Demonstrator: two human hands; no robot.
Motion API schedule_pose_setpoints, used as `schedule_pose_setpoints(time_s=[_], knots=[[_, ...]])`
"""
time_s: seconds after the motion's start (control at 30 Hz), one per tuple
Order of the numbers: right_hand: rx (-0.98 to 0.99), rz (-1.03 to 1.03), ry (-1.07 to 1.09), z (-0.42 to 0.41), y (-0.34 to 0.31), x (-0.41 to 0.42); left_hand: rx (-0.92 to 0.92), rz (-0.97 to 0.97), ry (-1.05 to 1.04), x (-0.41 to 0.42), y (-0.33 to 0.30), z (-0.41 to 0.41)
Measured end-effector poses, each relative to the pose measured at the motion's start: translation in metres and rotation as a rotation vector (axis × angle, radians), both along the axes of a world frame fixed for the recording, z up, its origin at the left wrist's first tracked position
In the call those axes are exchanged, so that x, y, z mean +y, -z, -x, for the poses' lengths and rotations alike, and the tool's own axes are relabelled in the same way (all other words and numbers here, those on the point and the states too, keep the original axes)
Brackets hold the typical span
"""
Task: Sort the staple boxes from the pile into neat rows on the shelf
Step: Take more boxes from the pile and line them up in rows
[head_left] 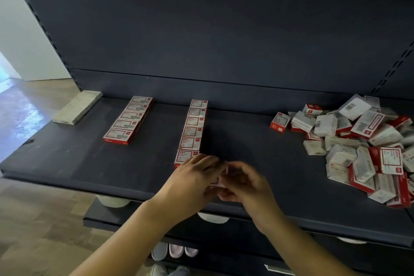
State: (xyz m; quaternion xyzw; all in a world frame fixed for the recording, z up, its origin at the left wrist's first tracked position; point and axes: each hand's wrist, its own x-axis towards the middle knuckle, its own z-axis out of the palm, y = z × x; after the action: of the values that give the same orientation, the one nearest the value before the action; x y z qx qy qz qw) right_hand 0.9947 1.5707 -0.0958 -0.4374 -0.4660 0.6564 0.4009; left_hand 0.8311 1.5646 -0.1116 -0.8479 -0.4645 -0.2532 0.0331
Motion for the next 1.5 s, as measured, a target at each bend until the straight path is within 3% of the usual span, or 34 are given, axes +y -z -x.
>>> schedule_pose_setpoints(time_s=[0.1,0.27,0.37,0.5,0.83,1.5], knots=[[-0.090,-0.066,-0.069,0.010,0.003,-0.003,-0.013,0.022,-0.014,-0.008,0.000,0.015],[-0.649,-0.542,-0.141,0.018,0.013,0.009,0.061,0.073,-0.080,-0.015,0.006,0.039],[-0.856,-0.785,-0.183,0.023,0.015,0.015,0.101,0.133,-0.107,-0.015,0.015,0.054],[-1.028,-0.860,-0.277,0.027,0.018,0.021,0.044,0.220,-0.067,-0.013,0.025,0.057],[-1.054,-0.812,-0.273,0.024,0.023,0.023,-0.037,0.072,-0.186,-0.012,0.036,0.057],[-0.986,-0.905,-0.138,0.010,0.033,0.020,-0.045,0.035,-0.293,-0.015,0.034,0.039]])
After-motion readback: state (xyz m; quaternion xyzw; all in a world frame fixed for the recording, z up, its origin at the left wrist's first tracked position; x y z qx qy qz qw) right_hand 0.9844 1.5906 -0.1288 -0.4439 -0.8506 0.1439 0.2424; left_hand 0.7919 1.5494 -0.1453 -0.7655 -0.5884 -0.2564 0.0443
